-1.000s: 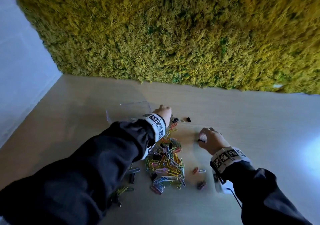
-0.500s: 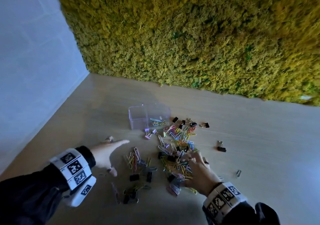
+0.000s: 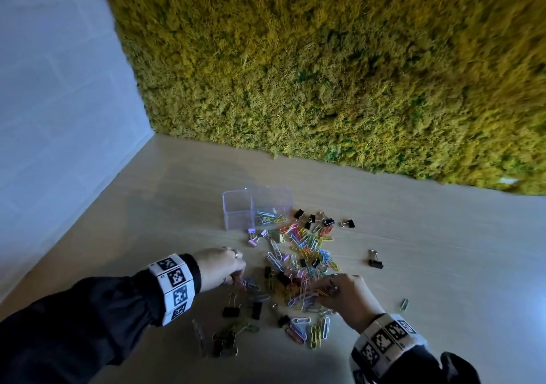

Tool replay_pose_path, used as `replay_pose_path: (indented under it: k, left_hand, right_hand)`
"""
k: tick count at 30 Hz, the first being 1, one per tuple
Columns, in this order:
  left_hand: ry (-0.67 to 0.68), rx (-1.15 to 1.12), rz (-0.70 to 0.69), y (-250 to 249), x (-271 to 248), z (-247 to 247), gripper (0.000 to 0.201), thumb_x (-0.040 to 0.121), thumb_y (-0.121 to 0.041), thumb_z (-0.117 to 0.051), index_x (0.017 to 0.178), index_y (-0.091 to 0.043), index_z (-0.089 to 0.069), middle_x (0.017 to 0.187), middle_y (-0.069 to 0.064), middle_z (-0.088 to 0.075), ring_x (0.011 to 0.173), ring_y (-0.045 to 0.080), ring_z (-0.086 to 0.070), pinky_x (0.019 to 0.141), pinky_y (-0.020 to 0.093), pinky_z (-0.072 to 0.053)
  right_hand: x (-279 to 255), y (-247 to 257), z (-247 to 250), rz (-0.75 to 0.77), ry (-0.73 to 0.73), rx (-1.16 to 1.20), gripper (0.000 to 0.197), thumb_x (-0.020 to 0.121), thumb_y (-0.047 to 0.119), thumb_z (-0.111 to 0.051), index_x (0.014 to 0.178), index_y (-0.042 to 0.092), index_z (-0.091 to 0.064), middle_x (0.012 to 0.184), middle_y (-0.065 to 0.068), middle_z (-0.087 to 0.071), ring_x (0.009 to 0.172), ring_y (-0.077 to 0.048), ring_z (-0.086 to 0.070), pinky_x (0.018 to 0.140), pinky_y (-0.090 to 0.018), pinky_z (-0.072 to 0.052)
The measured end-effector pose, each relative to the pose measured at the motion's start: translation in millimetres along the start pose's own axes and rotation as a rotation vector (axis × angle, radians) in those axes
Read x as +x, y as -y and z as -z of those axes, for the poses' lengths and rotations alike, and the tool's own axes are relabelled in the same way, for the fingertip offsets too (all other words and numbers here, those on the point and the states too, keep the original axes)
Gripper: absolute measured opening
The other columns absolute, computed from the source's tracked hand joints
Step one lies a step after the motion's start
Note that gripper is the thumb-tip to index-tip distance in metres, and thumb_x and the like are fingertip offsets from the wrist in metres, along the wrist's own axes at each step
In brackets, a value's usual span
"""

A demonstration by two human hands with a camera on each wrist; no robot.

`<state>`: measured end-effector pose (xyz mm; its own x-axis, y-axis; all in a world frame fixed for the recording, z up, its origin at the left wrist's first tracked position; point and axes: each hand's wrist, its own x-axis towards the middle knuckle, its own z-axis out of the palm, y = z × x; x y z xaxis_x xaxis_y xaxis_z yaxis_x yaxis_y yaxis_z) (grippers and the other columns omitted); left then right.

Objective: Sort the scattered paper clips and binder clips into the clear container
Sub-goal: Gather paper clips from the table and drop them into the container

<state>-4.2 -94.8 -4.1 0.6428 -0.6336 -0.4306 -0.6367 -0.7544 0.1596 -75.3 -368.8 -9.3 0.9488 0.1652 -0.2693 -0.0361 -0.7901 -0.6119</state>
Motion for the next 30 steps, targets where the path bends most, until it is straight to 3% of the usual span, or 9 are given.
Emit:
replay_pose_path:
  k: [5,8,11,14,16,19,22,25,30]
  left_hand:
    - [-0.074,-0.225,0.106,6.6,-3.1,-1.7,0.022,0.092,-0.015,-0.048,0.112,-0.009,-0.055,0.103,0.003,-0.049,0.088,0.013,-0.044,0.073,0.022,-0.029]
    - [-0.227,-0.409,0.118,16.9,-8.9,-0.7,0.020,0.088,-0.013,-0.054,0.106,-0.006,-0.059,0.096,0.005,-0.057,0.083,0.010,-0.048,0.066,0.018,-0.032]
    - [-0.350,-0.752,0.168,28.4,-11.9,5.7,0.008,0.084,-0.009,-0.062,0.090,-0.014,-0.061,0.076,-0.002,-0.061,0.061,0.005,-0.055,0.061,0.009,-0.042]
    - [-0.350,-1.127,0.170,33.3,-10.2,18.1,0.016,0.084,0.001,-0.059,0.077,-0.013,-0.059,0.064,-0.003,-0.057,0.053,0.009,-0.056,0.060,0.025,-0.053]
    - [-0.350,-1.250,0.152,31.8,-9.6,26.7,0.020,0.084,0.006,-0.055,0.073,-0.011,-0.057,0.060,0.000,-0.055,0.050,0.005,-0.056,0.054,0.020,-0.052]
    - [-0.343,-1.329,0.120,30.4,-8.6,32.8,0.023,0.085,0.008,-0.052,0.073,-0.011,-0.057,0.055,-0.003,-0.055,0.050,0.005,-0.055,0.052,0.018,-0.051]
    - [-0.335,-1.361,0.135,30.3,-7.8,31.2,0.021,0.086,0.008,-0.052,0.076,-0.009,-0.058,0.055,-0.004,-0.055,0.050,0.004,-0.055,0.052,0.017,-0.050]
    - [-0.312,-1.388,0.147,29.7,-6.4,30.5,0.018,0.086,0.008,-0.052,0.077,-0.007,-0.058,0.059,0.000,-0.053,0.048,0.004,-0.055,0.051,0.017,-0.051]
    - [-0.294,-1.404,0.146,29.8,-4.9,35.2,0.016,0.085,0.006,-0.053,0.076,-0.006,-0.059,0.060,0.004,-0.057,0.050,0.009,-0.059,0.052,0.019,-0.052]
  right_hand:
    - [3.7,19.8,35.7,0.023,-0.013,-0.011,0.014,0.076,0.022,-0.071,0.090,0.024,-0.071,0.062,0.023,-0.058,0.057,0.017,-0.054,0.049,-0.002,-0.041]
    - [13.9,43.8,64.7,0.081,-0.071,0.002,0.014,0.074,0.028,-0.071,0.088,0.030,-0.072,0.067,0.016,-0.067,0.055,0.003,-0.060,0.054,-0.010,-0.048]
    - [41.4,68.1,83.7,0.132,-0.095,0.201,0.017,0.069,0.031,-0.071,0.084,0.038,-0.068,0.070,0.015,-0.071,0.063,-0.013,-0.068,0.064,-0.026,-0.057]
    - [84.7,84.5,86.7,0.152,-0.075,0.322,0.018,0.072,0.021,-0.069,0.090,0.022,-0.069,0.077,-0.001,-0.073,0.062,-0.014,-0.069,0.062,-0.031,-0.059]
    - [114.5,90.9,85.5,0.143,-0.077,0.315,0.020,0.074,0.012,-0.069,0.094,0.015,-0.068,0.076,0.002,-0.069,0.060,-0.009,-0.065,0.066,-0.030,-0.058]
    - [147.1,100.2,82.5,0.119,-0.041,0.214,0.020,0.074,0.009,-0.070,0.093,0.013,-0.067,0.075,0.002,-0.067,0.068,-0.017,-0.063,0.079,-0.041,-0.056]
    - [161.5,108.5,75.6,0.119,0.016,0.028,0.025,0.076,0.010,-0.069,0.100,0.006,-0.067,0.088,-0.009,-0.072,0.072,-0.018,-0.062,0.080,-0.039,-0.056]
    - [165.9,112.7,70.3,0.145,0.011,-0.075,0.026,0.076,0.015,-0.070,0.100,0.007,-0.068,0.098,-0.011,-0.072,0.068,-0.011,-0.059,0.076,-0.027,-0.053]
    - [162.6,119.7,64.8,0.216,0.017,-0.260,0.025,0.082,0.009,-0.064,0.107,0.006,-0.066,0.111,-0.008,-0.068,0.101,-0.016,-0.064,0.084,-0.016,-0.043]
